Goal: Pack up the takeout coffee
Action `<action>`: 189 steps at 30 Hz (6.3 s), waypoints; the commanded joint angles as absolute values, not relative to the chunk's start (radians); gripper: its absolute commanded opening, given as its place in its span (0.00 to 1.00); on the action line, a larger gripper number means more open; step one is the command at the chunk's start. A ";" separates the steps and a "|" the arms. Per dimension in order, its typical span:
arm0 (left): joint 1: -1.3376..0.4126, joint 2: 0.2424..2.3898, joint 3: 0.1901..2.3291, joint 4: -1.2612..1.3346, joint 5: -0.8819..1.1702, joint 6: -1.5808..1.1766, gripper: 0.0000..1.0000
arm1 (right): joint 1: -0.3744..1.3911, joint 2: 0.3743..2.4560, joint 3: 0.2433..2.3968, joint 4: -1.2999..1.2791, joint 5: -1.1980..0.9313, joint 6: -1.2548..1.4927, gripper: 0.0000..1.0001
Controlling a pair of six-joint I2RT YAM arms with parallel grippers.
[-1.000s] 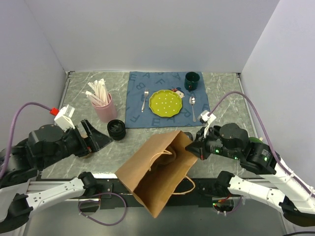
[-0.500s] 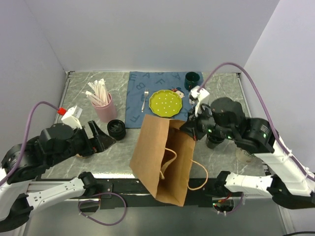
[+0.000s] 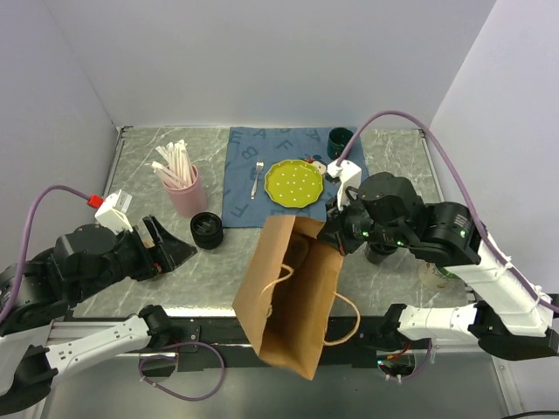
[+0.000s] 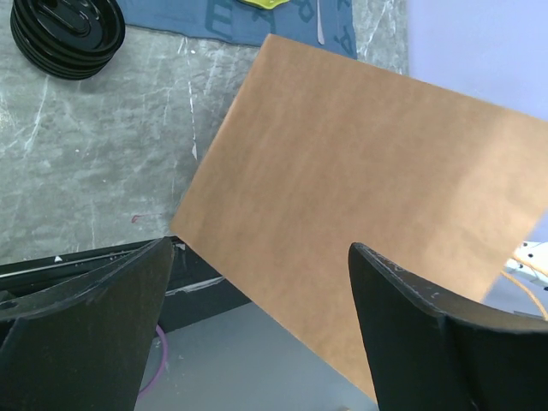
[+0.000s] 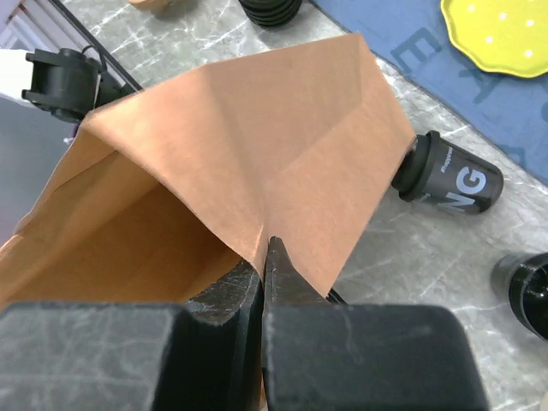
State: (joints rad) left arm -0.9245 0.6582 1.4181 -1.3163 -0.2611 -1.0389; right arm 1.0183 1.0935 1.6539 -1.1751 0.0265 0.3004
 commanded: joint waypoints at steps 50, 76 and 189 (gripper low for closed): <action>-0.928 0.954 1.675 -1.371 -0.690 -1.106 0.99 | 0.548 1.227 1.644 -1.137 -0.406 0.721 0.00; -0.928 0.907 1.557 -1.373 -0.568 -1.097 0.89 | 0.541 1.368 1.876 -1.284 -0.239 0.499 0.49; -0.922 1.037 1.492 -0.960 -0.592 -0.458 0.78 | 0.537 1.043 1.650 -1.128 -0.086 0.357 0.62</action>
